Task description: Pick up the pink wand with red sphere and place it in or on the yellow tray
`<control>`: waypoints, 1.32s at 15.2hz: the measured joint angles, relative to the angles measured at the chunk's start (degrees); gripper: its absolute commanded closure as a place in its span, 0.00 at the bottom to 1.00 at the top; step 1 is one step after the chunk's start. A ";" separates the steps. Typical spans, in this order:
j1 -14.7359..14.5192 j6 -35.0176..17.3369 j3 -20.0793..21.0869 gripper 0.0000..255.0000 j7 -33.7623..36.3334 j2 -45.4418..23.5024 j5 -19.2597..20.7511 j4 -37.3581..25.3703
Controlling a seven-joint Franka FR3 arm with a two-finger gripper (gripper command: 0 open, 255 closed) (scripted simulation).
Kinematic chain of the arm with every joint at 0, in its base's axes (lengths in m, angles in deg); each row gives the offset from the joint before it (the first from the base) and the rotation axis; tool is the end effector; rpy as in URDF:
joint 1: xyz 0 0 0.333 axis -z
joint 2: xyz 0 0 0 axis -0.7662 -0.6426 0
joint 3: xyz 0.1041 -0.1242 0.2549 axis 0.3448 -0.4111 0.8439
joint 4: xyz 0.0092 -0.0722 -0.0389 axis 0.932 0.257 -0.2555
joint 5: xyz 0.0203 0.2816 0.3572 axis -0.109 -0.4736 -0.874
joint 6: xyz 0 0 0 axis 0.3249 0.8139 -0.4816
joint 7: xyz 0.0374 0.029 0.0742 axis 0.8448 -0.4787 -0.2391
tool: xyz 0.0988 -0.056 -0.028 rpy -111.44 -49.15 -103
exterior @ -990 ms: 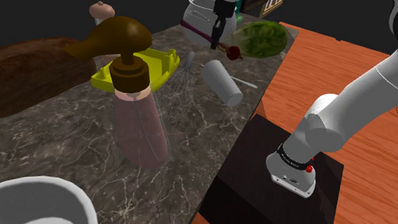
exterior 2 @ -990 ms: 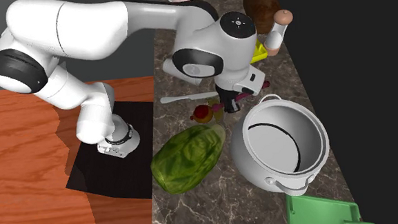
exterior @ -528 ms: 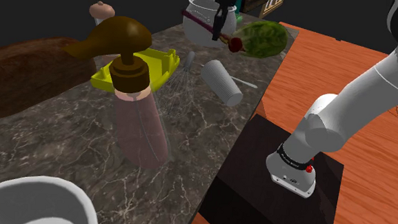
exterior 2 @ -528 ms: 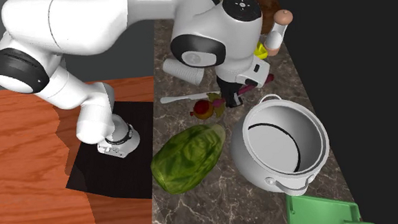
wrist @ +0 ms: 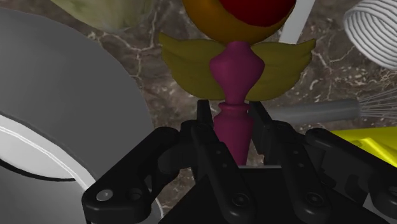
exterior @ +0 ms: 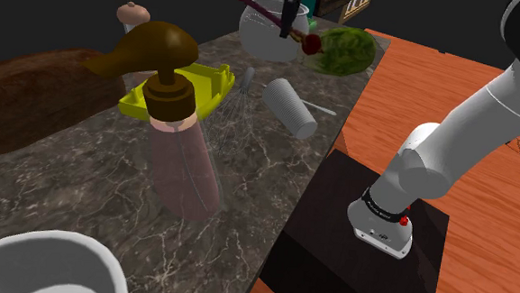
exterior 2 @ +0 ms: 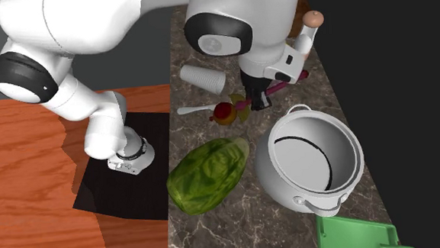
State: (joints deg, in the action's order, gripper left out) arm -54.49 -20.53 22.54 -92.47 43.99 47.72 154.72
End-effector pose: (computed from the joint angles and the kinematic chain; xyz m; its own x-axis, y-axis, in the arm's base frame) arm 0.5579 -0.0130 0.6240 0.9223 0.3823 0.0560 0.3851 -0.9214 -0.0522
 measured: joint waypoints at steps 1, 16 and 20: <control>-0.03 0.76 0.03 1.00 0.10 -0.20 -0.03 -0.96; -4.09 6.55 5.48 1.00 9.85 -5.72 -0.81 -12.82; -6.35 6.77 8.25 1.00 14.89 -8.49 -0.77 -16.14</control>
State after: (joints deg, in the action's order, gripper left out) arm -60.84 -13.75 30.79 -77.57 35.50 46.96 138.57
